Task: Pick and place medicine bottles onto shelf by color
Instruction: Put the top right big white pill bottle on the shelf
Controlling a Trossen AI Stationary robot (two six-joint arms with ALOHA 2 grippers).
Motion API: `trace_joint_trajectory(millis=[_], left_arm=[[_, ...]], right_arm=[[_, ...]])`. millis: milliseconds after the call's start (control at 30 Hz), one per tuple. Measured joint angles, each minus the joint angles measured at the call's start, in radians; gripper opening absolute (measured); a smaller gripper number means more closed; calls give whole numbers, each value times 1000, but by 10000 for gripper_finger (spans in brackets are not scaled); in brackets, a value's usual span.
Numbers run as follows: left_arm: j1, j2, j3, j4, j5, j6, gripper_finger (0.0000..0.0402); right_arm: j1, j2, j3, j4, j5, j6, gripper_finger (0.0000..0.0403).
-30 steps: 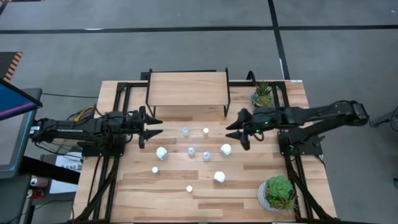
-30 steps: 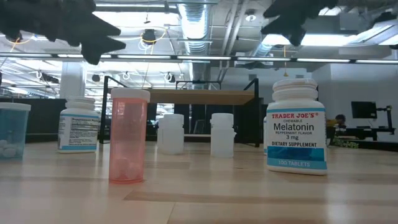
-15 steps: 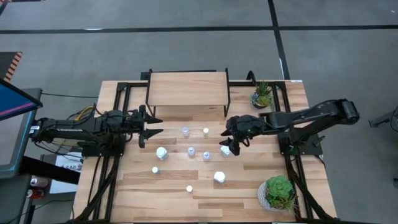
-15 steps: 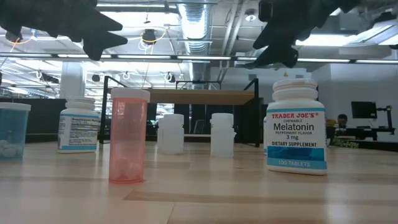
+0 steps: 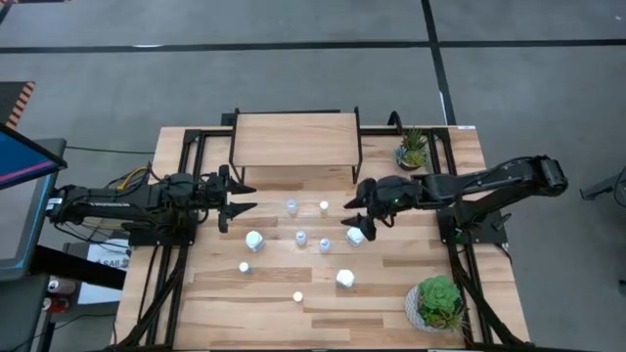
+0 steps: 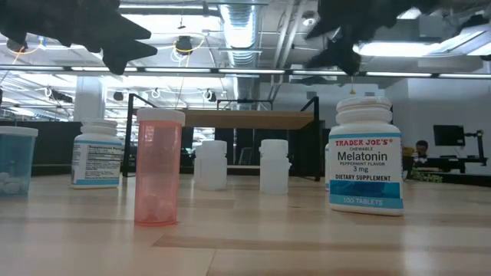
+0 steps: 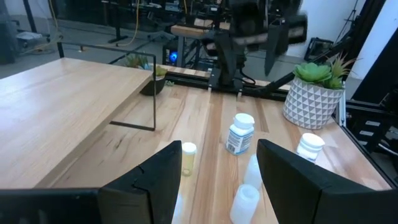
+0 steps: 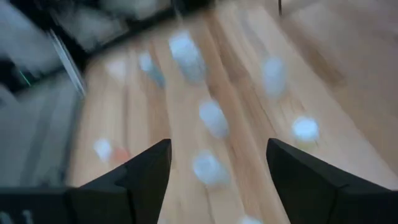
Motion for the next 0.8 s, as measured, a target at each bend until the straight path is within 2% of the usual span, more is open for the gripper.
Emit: trace_joint_trajectory(millis=[100,200,267,333,500,633,800], left_arm=[[0,0,0,0,0,0,196],[0,0,0,0,0,0,196],[0,0,0,0,0,-1,196],[0,0,0,0,0,-1,196],[0,0,0,0,0,-2,196],[0,0,0,1,0,-2,196],[0,0,0,-1,0,-2,196]], right_arm=[[-10,-13,-1,32,-23,39,286],[7,-14,16,47,-113,-56,286],[33,-4,53,7,-113,-104,286],[55,18,109,-72,-52,-115,286],[89,113,286,-433,133,-127,286],[106,205,398,-585,145,-105,286],[124,289,445,-605,145,-63,286]])
